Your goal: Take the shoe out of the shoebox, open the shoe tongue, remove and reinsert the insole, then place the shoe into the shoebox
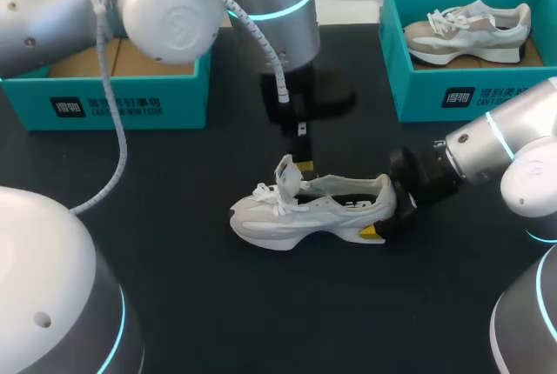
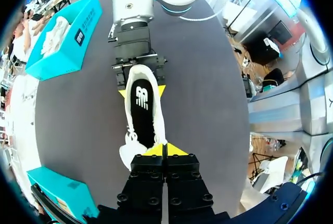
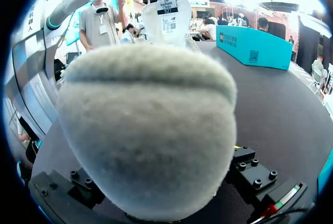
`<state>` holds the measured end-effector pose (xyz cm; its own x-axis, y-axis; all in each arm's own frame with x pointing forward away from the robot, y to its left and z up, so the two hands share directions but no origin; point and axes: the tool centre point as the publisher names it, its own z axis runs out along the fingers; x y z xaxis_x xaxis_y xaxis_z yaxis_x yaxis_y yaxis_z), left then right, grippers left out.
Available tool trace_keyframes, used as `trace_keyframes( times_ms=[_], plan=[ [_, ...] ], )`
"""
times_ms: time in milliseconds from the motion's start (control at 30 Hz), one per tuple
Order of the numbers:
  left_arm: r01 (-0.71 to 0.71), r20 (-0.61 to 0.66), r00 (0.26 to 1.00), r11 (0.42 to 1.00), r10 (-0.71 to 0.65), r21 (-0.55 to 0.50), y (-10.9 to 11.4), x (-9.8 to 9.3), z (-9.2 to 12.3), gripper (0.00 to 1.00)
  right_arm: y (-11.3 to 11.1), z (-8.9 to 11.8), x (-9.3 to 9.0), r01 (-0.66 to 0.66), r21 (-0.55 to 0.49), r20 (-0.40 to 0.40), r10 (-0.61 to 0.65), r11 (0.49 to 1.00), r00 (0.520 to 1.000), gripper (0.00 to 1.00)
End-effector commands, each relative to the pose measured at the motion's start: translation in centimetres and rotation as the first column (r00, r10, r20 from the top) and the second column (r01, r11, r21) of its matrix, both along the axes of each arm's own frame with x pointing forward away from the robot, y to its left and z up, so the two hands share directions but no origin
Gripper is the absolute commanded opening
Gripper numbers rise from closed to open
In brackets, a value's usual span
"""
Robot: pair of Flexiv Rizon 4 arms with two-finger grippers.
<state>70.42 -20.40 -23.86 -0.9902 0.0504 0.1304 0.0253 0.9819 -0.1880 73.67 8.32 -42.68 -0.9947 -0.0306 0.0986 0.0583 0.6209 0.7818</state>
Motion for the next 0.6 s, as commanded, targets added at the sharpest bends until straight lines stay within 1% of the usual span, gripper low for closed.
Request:
trace_keyframes(
  times_ms=[33, 233, 367, 433, 467, 533, 600],
  plan=[
    [0.011, -0.015, 1.000, 1.000, -0.011, 0.006, -2.4, 0.7, -1.1, 0.00, 0.3, -0.6, 0.2, 0.001, -0.004, -0.001, -0.001, 1.000, 1.000, 0.00],
    [-0.004, -0.006, 1.000, 1.000, 0.004, -0.030, -4.4, 0.5, -2.1, 0.00, 0.3, -0.6, 0.2, 0.001, -0.004, -0.001, -0.001, 1.000, 1.000, 0.00],
    [-0.051, -0.007, 0.999, 0.995, 0.051, -0.086, -4.8, 0.1, -3.0, 0.00, 0.3, -0.6, 0.2, 0.001, -0.004, -0.001, -0.001, 1.000, 1.000, 0.00],
    [-0.069, -0.011, 0.998, 0.992, 0.069, -0.103, -5.2, 0.0, -3.8, 0.00, 0.3, -0.6, 0.2, 0.001, -0.004, -0.001, -0.001, 1.000, 1.000, 0.00],
    [-0.085, 0.011, 0.996, 0.991, 0.087, -0.101, -5.4, 0.0, -4.3, 0.00, 0.3, -0.6, 0.2, 0.001, -0.004, -0.001, -0.001, 1.000, 1.000, 0.00],
    [-0.077, -0.021, 0.997, 0.990, 0.075, -0.118, -5.6, 0.0, -5.4, 0.00, 0.3, -0.6, 0.2, 0.001, -0.004, -0.001, -0.001, 1.000, 1.000, 0.00],
    [-0.080, -0.008, 0.997, 0.989, 0.080, -0.123, -5.6, -0.1, -6.2, 0.00, 0.3, -0.6, 0.2, 0.001, -0.004, -0.001, -0.001, 1.000, 1.000, 0.00]
  ],
)
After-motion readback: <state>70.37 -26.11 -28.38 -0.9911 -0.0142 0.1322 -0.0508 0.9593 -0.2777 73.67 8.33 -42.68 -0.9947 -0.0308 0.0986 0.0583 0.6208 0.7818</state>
